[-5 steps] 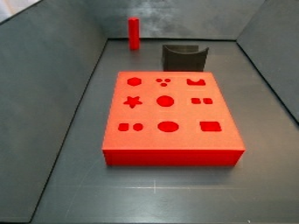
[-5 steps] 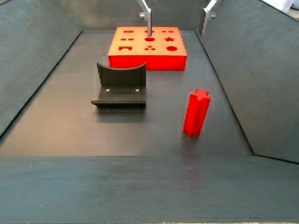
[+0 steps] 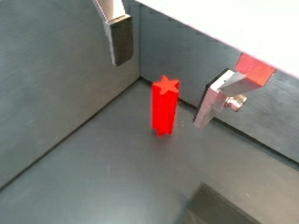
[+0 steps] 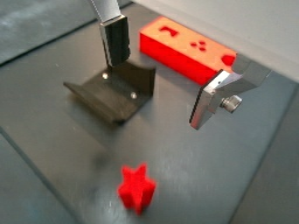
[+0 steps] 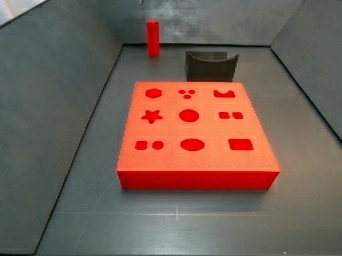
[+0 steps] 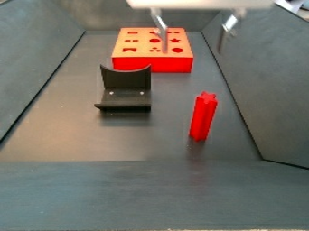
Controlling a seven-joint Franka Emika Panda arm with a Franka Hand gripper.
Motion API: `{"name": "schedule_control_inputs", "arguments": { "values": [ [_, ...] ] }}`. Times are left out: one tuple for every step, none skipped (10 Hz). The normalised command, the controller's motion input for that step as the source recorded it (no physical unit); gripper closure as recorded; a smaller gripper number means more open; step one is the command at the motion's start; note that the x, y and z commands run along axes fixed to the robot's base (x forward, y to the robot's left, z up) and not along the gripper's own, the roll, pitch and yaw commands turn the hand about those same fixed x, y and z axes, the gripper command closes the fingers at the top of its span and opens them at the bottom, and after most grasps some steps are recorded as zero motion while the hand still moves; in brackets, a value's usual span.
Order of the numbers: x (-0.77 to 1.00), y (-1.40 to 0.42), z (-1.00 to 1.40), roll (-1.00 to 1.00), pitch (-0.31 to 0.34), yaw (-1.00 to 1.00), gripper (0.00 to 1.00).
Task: Pick up the star object. Move up. Move to above the board. Insert the star object.
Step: Pick up the star object.
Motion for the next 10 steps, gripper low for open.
{"name": "schedule_control_inputs", "arguments": {
  "values": [
    [-0.33,0.56,-0.39,-0.01,-0.034,-0.32,0.0],
    [-0.15,0.57,-0.41,-0.02,-0.04,-0.34,0.0],
    [-0.07,0.54,-0.41,-0.02,-0.034,-0.37,0.0],
    [-0.05,0.52,-0.37,-0.05,-0.03,-0.36,0.0],
    [0.06,0.18,0.0,-0.07,0.0,-0.03,0.0],
    [0.0,0.04,0.0,0.0,0.0,0.0,0.0],
    [-0.04,-0.04,-0.68,0.07,-0.1,0.0,0.0],
    [-0.02,-0.04,-0.93,0.1,-0.121,0.0,0.0],
    [-0.08,-0.03,-0.95,0.13,-0.127,0.0,0.0],
    [-0.08,0.0,-0.94,0.13,-0.124,0.0,0.0]
  ]
}}
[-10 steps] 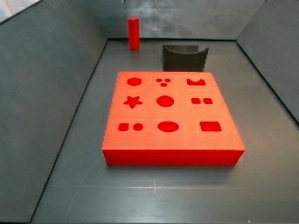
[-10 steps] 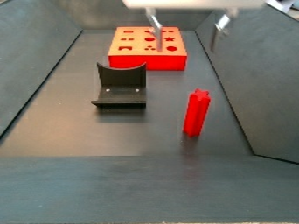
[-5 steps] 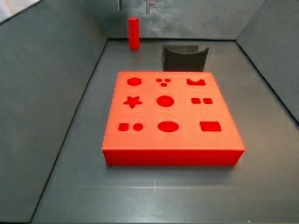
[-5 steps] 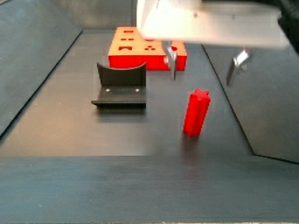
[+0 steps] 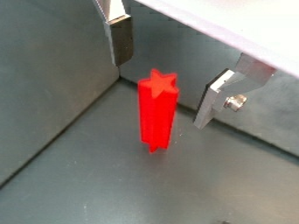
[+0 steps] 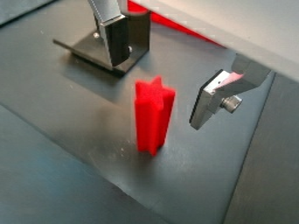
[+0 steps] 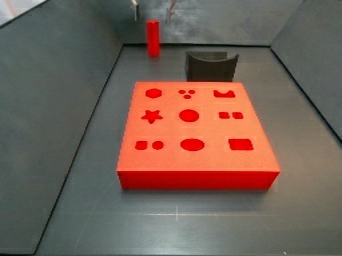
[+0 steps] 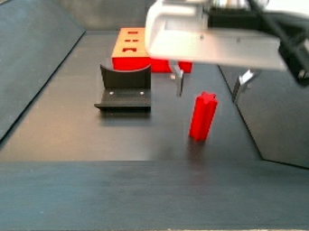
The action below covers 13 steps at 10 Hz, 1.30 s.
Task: Pick up the star object. Move up. Move to above the board. Insert the star object.
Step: Pick up the star object.
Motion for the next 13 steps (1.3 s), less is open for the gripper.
{"name": "schedule_control_inputs", "arguments": {
  "values": [
    [0.0,0.12,-0.91,0.09,-0.087,0.0,0.0],
    [-0.03,0.18,-0.66,0.02,-0.054,0.07,0.0],
    [0.0,0.0,0.0,0.0,0.0,0.0,0.0],
    [0.0,0.0,0.0,0.0,0.0,0.0,1.0],
    [0.0,0.0,0.0,0.0,0.0,0.0,1.0],
    [0.0,0.0,0.0,0.0,0.0,0.0,1.0],
    [0.0,0.0,0.0,0.0,0.0,0.0,1.0],
    [0.0,0.0,0.0,0.0,0.0,0.0,1.0],
    [0.0,0.0,0.0,0.0,0.0,0.0,1.0],
    [0.0,0.0,0.0,0.0,0.0,0.0,1.0],
    [0.0,0.0,0.0,0.0,0.0,0.0,1.0],
    [0.0,0.0,0.0,0.0,0.0,0.0,1.0],
    [0.0,0.0,0.0,0.0,0.0,0.0,1.0]
  ]
}}
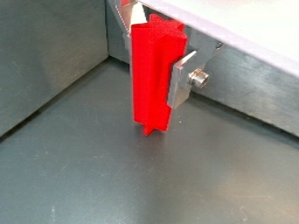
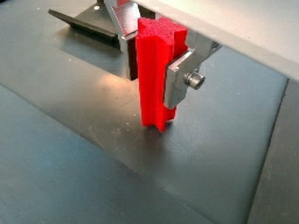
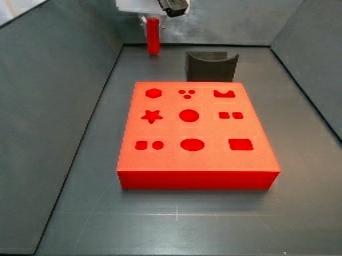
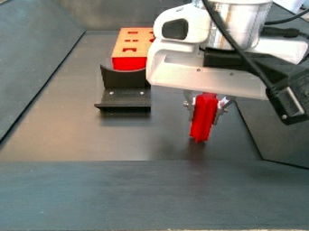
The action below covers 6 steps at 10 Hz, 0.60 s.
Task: Pick up the star object. Move up. Move to above the board. Insert the star object.
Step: Pick up the star object, then move up.
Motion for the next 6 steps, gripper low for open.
{"name": "schedule_control_inputs", "arguments": {
  "values": [
    [0.0,0.0,0.0,0.0,0.0,0.0,1.0],
    [0.0,0.0,0.83,0.0,0.0,0.0,1.0],
    [-0.02,-0.02,0.76,-0.01,0.028,-0.01,1.0],
    [-0.02,-0.01,0.65,0.0,0.043,-0.02,1.0],
    [-0.02,0.0,0.51,0.01,0.053,-0.02,1.0],
    [-0.02,0.0,0.36,0.03,0.056,-0.02,1.0]
  ]
}}
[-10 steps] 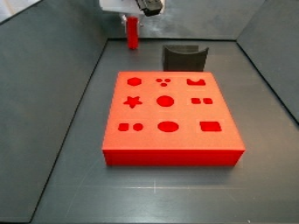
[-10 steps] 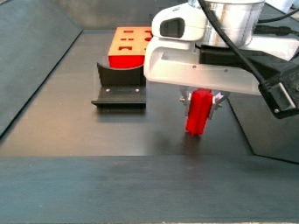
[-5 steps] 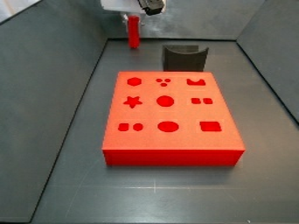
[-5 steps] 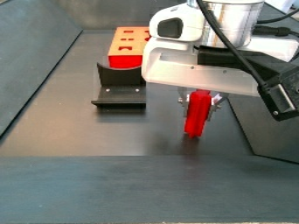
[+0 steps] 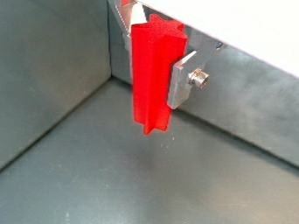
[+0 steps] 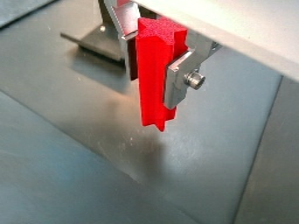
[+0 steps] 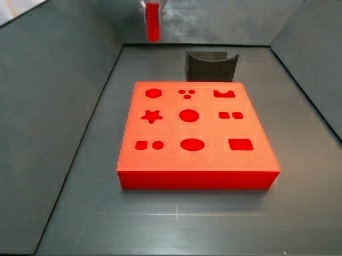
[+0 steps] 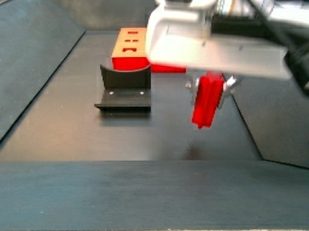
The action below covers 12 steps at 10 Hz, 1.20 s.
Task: Pick up the star object. Move up. Move to above the board. Insert the star object.
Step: Move to above the board.
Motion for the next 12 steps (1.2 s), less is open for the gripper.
{"name": "schedule_control_inputs", "arguments": {
  "values": [
    [-0.01,0.0,1.0,0.25,-0.224,-0.5,1.0],
    [-0.01,0.0,1.0,0.25,-0.21,-0.47,1.0],
    [-0.02,0.0,1.0,0.19,-0.137,-0.32,1.0],
    [-0.02,0.0,1.0,0.15,-0.078,-0.22,1.0],
    [-0.02,0.0,1.0,0.12,-0.034,-0.18,1.0],
    [-0.02,0.0,1.0,0.08,0.033,-0.11,1.0],
    [-0.03,0.0,1.0,0.06,0.055,-0.09,1.0],
    [-0.02,0.0,1.0,0.05,0.072,-0.06,1.0],
    [-0.02,0.0,1.0,0.04,0.082,-0.05,1.0],
    [-0.02,0.0,1.0,0.03,0.094,-0.04,1.0],
    [-0.02,0.0,1.0,0.03,0.099,-0.04,1.0],
    [-0.02,0.0,1.0,0.03,0.101,-0.04,1.0]
  ]
}}
